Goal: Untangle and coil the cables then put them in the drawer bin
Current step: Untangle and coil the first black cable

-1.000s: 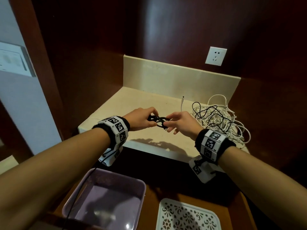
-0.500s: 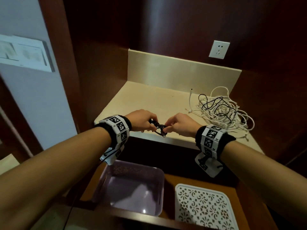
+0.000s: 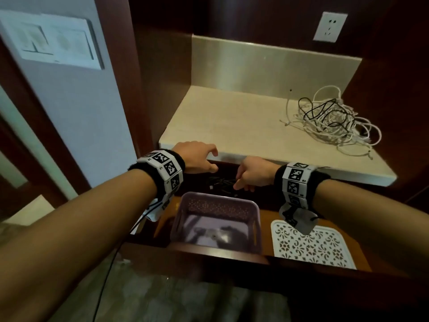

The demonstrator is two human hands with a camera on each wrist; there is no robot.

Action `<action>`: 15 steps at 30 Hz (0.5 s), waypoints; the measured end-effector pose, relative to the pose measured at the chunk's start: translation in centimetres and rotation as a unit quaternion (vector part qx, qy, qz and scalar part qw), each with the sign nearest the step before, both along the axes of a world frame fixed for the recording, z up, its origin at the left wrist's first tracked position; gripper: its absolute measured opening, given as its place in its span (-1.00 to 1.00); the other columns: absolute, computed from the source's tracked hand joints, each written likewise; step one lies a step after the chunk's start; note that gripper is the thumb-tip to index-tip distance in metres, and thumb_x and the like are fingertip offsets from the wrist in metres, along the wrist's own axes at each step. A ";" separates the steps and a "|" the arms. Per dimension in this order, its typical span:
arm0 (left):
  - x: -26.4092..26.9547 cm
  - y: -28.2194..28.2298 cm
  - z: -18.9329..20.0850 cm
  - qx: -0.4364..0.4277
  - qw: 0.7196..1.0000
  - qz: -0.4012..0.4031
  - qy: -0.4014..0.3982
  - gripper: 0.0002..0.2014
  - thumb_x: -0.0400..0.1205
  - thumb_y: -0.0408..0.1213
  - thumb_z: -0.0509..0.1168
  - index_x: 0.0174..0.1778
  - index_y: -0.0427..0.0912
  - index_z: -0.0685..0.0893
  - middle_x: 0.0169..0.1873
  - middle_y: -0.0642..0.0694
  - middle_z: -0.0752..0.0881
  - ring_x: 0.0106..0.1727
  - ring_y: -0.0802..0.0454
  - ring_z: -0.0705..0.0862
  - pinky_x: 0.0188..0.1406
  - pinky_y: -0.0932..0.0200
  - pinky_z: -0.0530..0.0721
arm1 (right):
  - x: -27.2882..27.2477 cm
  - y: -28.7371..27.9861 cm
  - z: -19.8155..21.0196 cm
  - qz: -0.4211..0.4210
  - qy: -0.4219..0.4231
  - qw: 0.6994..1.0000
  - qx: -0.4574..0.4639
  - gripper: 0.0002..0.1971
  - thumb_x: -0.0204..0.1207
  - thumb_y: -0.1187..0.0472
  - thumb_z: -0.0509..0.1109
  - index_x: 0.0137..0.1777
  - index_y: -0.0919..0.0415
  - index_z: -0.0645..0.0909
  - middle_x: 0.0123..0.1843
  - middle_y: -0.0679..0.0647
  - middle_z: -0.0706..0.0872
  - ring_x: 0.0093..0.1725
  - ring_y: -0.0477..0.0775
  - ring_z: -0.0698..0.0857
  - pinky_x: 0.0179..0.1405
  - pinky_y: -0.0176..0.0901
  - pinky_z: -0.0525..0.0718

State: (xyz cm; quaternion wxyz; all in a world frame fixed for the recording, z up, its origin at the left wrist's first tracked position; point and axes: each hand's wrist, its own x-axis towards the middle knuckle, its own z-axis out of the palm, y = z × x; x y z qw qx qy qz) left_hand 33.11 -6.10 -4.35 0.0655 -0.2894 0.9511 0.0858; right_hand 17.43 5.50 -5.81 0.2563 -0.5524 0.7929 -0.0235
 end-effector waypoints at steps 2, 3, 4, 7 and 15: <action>0.8 -0.2 -0.5 0.001 1.000 0.003 -0.007 -0.49 0.62 0.19 0.25 0.44 0.06 0.44 0.35 -0.08 0.60 0.28 -0.13 0.59 0.16 -0.06 0.59 | 0.5 -0.1 -1.3 0.011 0.008 0.999 0.029 -0.74 0.41 0.02 0.58 -0.18 0.25 0.79 -0.25 0.09 0.81 -0.19 0.10 0.75 -0.18 -0.08 0.67; 1.2 -0.3 -0.7 0.004 1.000 0.006 -0.010 -0.49 0.62 0.19 0.25 0.43 0.06 0.44 0.36 -0.09 0.59 0.29 -0.14 0.58 0.16 -0.06 0.59 | 0.6 -0.2 -1.9 0.013 0.010 0.999 0.038 -0.74 0.40 0.02 0.60 -0.17 0.24 0.79 -0.19 0.09 0.81 -0.15 0.12 0.75 -0.19 -0.08 0.68; 1.6 -0.4 -0.9 0.008 1.000 0.008 -0.012 -0.50 0.62 0.19 0.25 0.42 0.06 0.46 0.37 -0.08 0.58 0.30 -0.14 0.58 0.18 -0.06 0.59 | 0.8 -0.3 -2.5 0.015 0.012 0.999 0.045 -0.74 0.38 0.02 0.61 -0.16 0.24 0.78 -0.15 0.10 0.80 -0.12 0.12 0.74 -0.18 -0.07 0.69; 2.5 -0.6 -1.5 0.011 0.999 0.020 -0.022 -0.53 0.62 0.19 0.25 0.40 0.07 0.49 0.36 -0.08 0.58 0.28 -0.13 0.59 0.15 -0.01 0.59 | 1.2 -0.4 -4.1 0.024 0.024 0.998 0.060 -0.69 0.37 0.00 0.61 -0.11 0.27 0.76 -0.11 0.13 0.79 -0.06 0.16 0.74 -0.04 0.02 0.73; 2.5 -0.6 -2.7 0.002 0.998 0.032 -0.046 -0.55 0.64 0.19 0.21 0.38 0.06 0.51 0.34 -0.08 0.60 0.24 -0.11 0.59 0.02 0.06 0.53 | 2.4 -1.0 -6.7 0.032 0.034 0.994 0.096 -0.65 0.41 -0.01 0.60 -0.04 0.28 0.69 -0.17 0.10 0.68 -0.12 0.15 0.68 -0.27 -0.15 0.58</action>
